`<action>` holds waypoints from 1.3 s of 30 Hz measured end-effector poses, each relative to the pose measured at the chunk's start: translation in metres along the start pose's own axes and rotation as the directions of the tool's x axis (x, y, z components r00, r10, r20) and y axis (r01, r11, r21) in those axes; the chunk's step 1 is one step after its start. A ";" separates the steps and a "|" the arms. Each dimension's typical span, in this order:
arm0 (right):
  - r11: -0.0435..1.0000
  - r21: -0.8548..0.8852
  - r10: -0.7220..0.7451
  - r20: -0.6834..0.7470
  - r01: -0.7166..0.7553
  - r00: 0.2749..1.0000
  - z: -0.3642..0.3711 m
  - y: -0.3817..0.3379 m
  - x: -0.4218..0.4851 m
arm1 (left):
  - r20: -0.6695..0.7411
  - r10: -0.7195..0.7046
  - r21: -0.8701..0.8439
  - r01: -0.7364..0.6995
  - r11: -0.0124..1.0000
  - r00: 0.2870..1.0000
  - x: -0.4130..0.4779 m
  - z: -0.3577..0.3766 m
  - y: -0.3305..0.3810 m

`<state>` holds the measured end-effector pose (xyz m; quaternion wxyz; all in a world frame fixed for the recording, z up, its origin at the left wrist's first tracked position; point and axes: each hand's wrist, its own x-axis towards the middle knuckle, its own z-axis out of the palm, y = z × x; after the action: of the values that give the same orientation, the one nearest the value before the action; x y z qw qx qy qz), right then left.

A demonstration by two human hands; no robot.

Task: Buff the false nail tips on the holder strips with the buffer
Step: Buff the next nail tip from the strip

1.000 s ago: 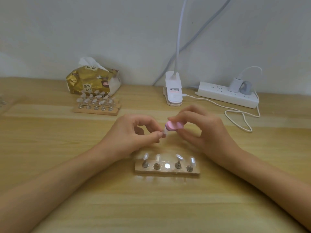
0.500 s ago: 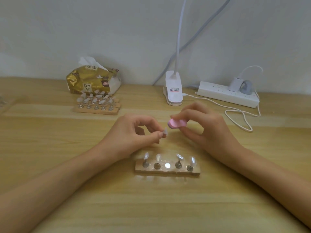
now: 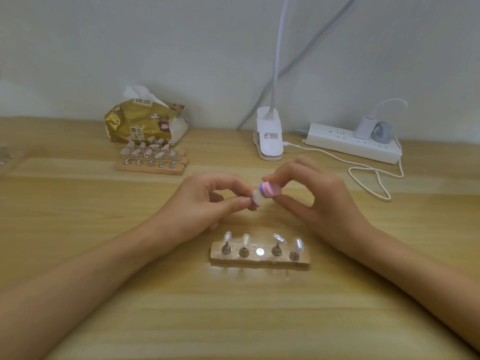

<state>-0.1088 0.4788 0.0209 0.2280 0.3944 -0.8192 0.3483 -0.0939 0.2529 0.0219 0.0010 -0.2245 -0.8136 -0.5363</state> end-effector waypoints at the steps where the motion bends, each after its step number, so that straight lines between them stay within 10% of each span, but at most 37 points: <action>1: 1.000 0.016 0.004 -0.020 -0.004 1.000 -0.002 0.000 0.001 | 0.002 0.004 -0.011 -0.004 1.000 1.000 0.000 0.000 0.000; 12: 0.985 -0.043 -0.168 -0.035 0.167 0.985 0.006 -0.009 0.003 | -0.037 -0.021 -0.061 0.018 0.998 0.999 0.000 0.001 -0.001; 39: 1.000 0.003 -0.002 -0.031 0.002 1.000 0.003 0.003 0.005 | -0.081 -0.047 -0.106 0.039 0.994 0.996 0.000 0.002 0.002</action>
<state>-0.1142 0.4755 0.0213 0.2406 0.3900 -0.8147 0.3554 -0.0932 0.2552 0.0225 0.0116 -0.1843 -0.7884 -0.5868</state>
